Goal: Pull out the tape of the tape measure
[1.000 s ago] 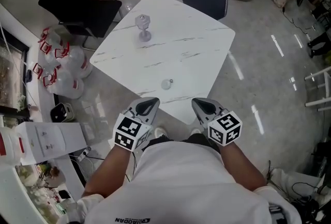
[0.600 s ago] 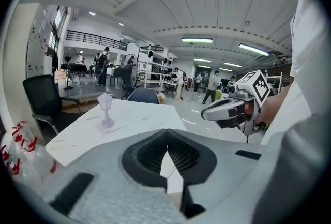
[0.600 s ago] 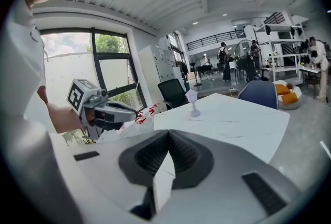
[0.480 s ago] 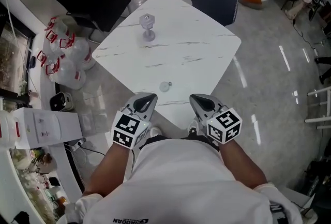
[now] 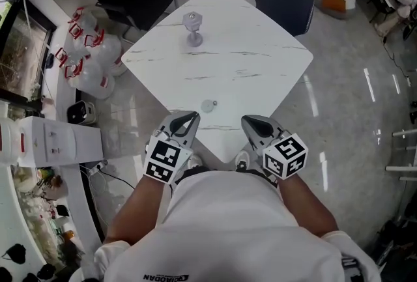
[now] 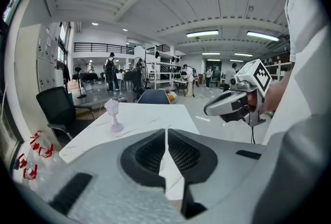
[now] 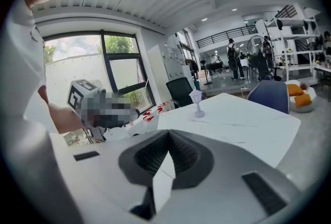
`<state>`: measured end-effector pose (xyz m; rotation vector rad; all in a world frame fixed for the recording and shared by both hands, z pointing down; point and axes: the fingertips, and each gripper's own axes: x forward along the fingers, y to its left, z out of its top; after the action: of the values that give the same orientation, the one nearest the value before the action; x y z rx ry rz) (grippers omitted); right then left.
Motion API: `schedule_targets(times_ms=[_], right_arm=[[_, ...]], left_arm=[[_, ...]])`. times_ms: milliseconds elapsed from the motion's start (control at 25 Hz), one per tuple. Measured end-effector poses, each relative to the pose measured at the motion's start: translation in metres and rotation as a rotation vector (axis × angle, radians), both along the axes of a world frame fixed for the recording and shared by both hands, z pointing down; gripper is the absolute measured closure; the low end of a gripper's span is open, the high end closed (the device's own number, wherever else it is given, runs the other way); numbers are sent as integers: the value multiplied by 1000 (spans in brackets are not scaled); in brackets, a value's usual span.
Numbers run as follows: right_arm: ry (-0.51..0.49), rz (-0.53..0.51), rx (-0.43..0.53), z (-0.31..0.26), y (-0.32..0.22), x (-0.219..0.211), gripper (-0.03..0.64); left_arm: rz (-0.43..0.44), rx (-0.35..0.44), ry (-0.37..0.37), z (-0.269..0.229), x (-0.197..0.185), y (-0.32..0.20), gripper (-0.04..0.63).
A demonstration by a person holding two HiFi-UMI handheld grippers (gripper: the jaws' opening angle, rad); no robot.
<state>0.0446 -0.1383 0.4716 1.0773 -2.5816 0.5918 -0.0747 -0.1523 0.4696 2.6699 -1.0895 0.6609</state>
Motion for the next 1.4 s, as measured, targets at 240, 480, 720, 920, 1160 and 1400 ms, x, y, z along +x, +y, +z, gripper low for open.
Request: schedule_targets(times_ms=[240, 480, 720, 920, 1160, 1400], right_arm=[[-16, 1, -5, 4, -5, 4, 611], [-25, 6, 3, 2, -9, 4, 611], [-24, 12, 7, 3, -9, 4, 611], [-22, 20, 9, 1, -8, 7, 611], [-10, 16, 7, 1, -6, 8, 611], [-2, 20, -1, 4, -4, 10, 611]], left_arm=[[11, 15, -39, 0, 3, -6, 529], [54, 24, -97, 2, 7, -9, 477], [77, 21, -113, 10, 10, -8, 445], [84, 20, -116, 10, 11, -8, 425], [97, 20, -113, 8, 14, -10, 403], [94, -27, -128, 32, 13, -11, 402]])
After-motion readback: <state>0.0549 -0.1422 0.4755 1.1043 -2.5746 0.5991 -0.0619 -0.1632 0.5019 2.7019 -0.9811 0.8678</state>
